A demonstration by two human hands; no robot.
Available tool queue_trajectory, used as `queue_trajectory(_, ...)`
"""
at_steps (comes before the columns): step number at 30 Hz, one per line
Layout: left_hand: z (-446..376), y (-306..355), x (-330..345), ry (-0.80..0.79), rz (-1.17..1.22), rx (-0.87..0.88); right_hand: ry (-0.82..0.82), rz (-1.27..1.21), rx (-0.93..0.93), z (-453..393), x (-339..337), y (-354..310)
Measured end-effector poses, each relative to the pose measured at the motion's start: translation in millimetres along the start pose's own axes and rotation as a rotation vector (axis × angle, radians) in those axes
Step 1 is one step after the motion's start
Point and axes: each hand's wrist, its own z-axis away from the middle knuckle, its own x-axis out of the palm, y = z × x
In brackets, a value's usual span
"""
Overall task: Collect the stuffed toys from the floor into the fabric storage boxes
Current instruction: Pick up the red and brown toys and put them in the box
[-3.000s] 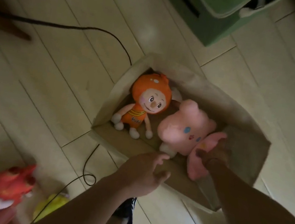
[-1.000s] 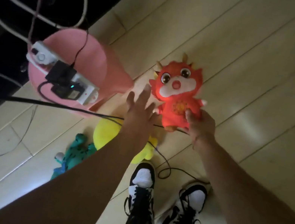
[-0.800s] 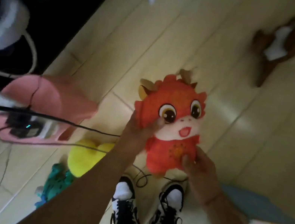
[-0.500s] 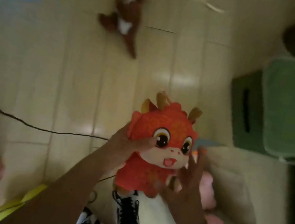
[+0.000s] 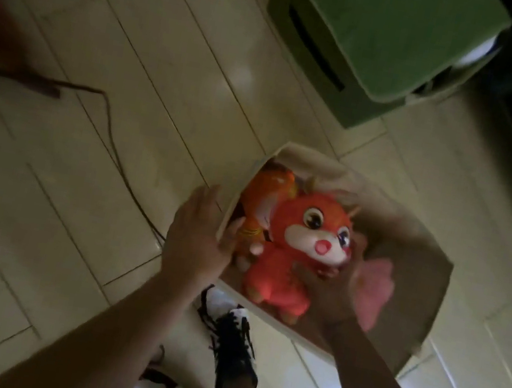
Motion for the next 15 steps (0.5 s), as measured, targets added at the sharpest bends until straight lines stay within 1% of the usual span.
queue_trajectory(1, -4.9, -6.1, 1.8, -0.162, 0.027, -0.136, -0.007, -0.008, -0.016, -5.1, 12.1, 2.3)
queue_trajectory(2, -8.2, -9.4, 4.5, -0.322, 0.05, -0.226, -0.003, 0.008, -0.008, -10.3, 24.4, 2.2)
queue_trajectory(3, -10.4, -10.2, 7.7, -0.412, 0.089, -0.259, 0.005, 0.016, 0.018, -18.4, 32.5, 10.8)
queue_trajectory(5, -10.9, -6.2, 14.0, -0.418, 0.163, -0.275, -0.021, 0.048, 0.163, -31.5, 42.5, 25.9)
queue_trajectory(7, -12.7, -1.3, 19.8, -0.374, 0.213, -0.264, -0.08, 0.065, 0.283, -51.1, 35.4, 76.3)
queue_trajectory(8, -13.6, 1.0, 20.9, -0.366, 0.222, -0.259, -0.089, 0.132, 0.312, -52.2, 30.8, 84.3)
queue_trajectory(9, -16.3, 6.7, 19.7, -0.366, 0.239, -0.259, -0.063, 0.227, 0.285, -48.0, 25.9, 76.9)
queue_trajectory(10, -21.6, 11.5, 20.2, -0.377, 0.285, -0.264, -0.018, 0.332, 0.214, -42.2, 19.1, 60.5)
queue_trajectory(11, -27.5, 17.1, 21.0, -0.399, 0.357, -0.278, 0.044, 0.458, 0.126, -34.7, 14.6, 36.1)
queue_trajectory(12, -34.2, 22.6, 22.5, -0.43, 0.422, -0.297, 0.115, 0.569, 0.036, -34.4, 10.9, 24.4)
queue_trajectory(13, -41.0, 28.3, 24.5, -0.462, 0.458, -0.301, 0.146, 0.674, -0.067, -35.9, 4.6, 20.5)
queue_trajectory(15, -53.6, 38.2, 28.3, -0.534, 0.427, -0.266, 0.105, 0.947, -0.224, -39.9, 1.8, 13.8)
